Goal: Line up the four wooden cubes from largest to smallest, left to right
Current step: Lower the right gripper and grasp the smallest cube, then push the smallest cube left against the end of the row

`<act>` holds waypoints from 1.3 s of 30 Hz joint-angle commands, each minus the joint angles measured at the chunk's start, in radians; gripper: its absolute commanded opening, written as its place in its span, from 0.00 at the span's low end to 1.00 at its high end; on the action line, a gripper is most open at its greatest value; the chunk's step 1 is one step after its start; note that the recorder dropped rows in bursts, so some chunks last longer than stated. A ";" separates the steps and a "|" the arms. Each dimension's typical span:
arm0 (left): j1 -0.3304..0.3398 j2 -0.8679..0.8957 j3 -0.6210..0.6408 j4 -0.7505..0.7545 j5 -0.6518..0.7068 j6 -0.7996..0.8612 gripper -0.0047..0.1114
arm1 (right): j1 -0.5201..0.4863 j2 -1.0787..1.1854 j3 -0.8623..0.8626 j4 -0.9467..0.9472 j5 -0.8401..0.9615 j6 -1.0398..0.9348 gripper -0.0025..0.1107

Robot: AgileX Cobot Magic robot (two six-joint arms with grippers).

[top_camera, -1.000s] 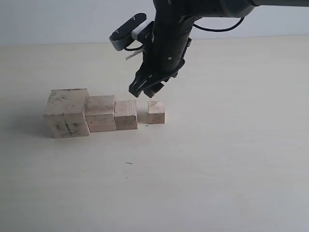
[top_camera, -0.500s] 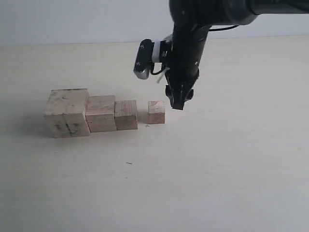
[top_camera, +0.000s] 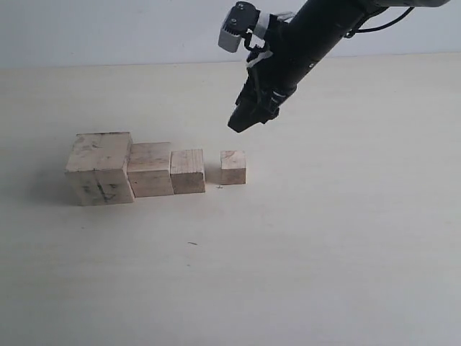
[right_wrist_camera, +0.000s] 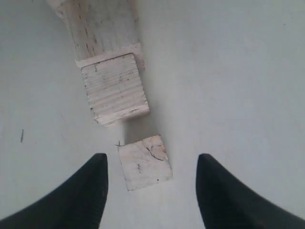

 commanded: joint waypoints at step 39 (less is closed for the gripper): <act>-0.007 -0.004 0.003 0.002 -0.007 -0.001 0.04 | -0.002 0.198 0.000 0.029 -0.034 -0.240 0.67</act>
